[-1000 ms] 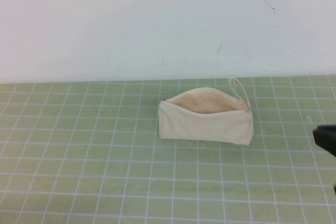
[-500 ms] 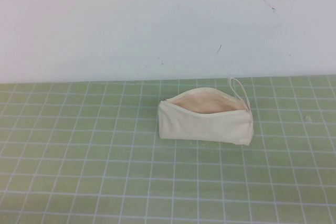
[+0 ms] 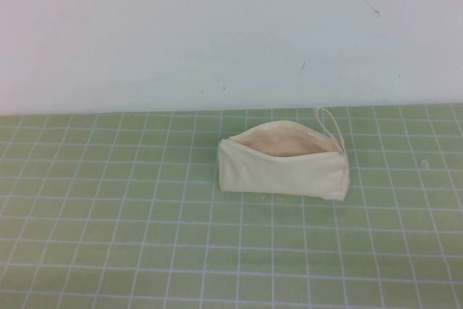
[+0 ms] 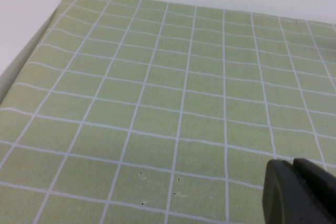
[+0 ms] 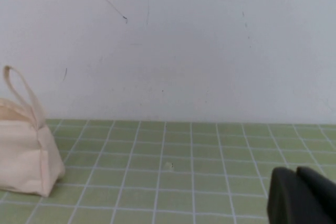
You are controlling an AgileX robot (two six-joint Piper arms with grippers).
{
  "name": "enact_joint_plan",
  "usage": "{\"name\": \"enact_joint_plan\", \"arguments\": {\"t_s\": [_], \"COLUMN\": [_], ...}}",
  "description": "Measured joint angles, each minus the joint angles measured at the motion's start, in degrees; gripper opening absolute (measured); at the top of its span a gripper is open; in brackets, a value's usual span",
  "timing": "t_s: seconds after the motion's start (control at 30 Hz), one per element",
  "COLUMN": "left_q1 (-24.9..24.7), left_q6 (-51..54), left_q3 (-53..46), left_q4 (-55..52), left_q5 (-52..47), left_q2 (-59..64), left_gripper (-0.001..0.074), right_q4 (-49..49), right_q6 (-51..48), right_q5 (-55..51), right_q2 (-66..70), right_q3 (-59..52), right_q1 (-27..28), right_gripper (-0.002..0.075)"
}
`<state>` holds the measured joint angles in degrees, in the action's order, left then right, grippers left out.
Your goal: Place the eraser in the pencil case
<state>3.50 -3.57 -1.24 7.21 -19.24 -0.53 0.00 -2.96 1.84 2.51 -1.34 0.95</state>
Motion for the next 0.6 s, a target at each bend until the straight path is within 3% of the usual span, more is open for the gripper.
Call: {"name": "enact_joint_plan", "arguments": {"t_s": [0.33, 0.47, 0.6], "left_q1": [0.0, 0.0, 0.0], "left_q6": [0.0, 0.0, 0.0], "left_q3": [0.0, 0.0, 0.0], "left_q4": [0.0, 0.0, 0.0], "left_q5": [0.0, 0.0, 0.0], "left_q2": [0.0, 0.0, 0.0], "left_gripper": [-0.0003, -0.0003, -0.0003], "right_q4": [0.6, -3.9, -5.1], "right_q6": [0.5, 7.0, 9.1], "right_q5": [-10.6, -19.5, -21.5], "right_q2": [-1.0, -3.0, -3.0], "right_q3": [-0.2, -0.2, -0.2], "right_q1": [0.3, 0.3, 0.3], "right_gripper": [-0.0001, -0.0001, -0.0001]}}
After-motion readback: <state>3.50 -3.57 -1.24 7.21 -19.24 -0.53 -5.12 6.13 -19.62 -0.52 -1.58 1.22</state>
